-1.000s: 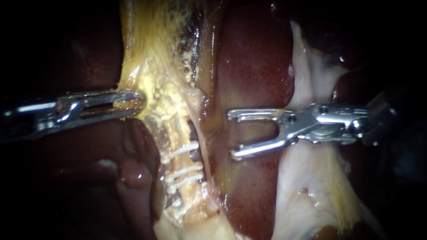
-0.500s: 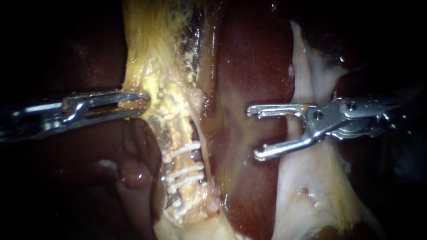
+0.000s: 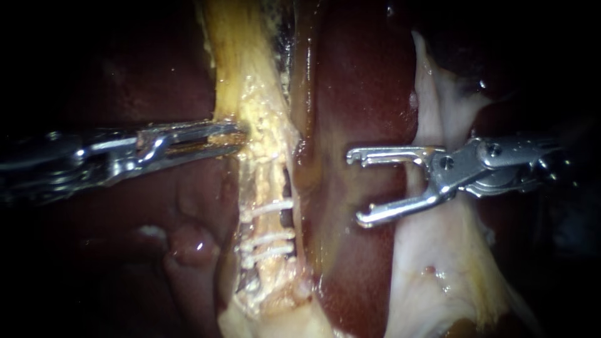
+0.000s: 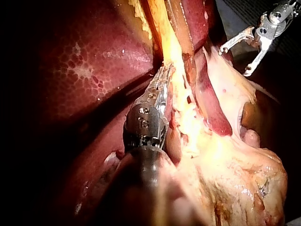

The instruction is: Going back third clip left tube

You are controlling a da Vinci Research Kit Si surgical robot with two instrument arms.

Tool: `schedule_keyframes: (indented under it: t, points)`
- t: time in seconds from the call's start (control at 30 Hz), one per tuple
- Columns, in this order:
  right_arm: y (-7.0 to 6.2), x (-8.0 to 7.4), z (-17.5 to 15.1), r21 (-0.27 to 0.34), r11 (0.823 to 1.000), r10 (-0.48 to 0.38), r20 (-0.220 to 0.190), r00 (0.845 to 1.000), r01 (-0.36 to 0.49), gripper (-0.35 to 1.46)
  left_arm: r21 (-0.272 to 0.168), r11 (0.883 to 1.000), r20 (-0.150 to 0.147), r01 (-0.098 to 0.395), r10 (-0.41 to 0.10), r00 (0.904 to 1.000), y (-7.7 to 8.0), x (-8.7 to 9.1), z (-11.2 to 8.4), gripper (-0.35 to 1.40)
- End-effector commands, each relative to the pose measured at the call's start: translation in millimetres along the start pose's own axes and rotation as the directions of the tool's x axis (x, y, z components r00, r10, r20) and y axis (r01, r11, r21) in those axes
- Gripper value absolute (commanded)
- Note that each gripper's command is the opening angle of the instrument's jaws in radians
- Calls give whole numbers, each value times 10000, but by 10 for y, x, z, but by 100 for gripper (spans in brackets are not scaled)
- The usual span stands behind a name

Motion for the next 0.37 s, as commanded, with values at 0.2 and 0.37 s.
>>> schedule_keyframes:
  t: [0.2,0.37]
  points:
    - [0,0,0,2,10000,3,5,10000,-3,60,10,10000,-15,-6,6,10000,0,0,-1,-35]
    - [0,-1,-1,35,10000,-3,3,10000,3,60,17,10000,-22,2,-2,10000,-1,-2,-1,-35]
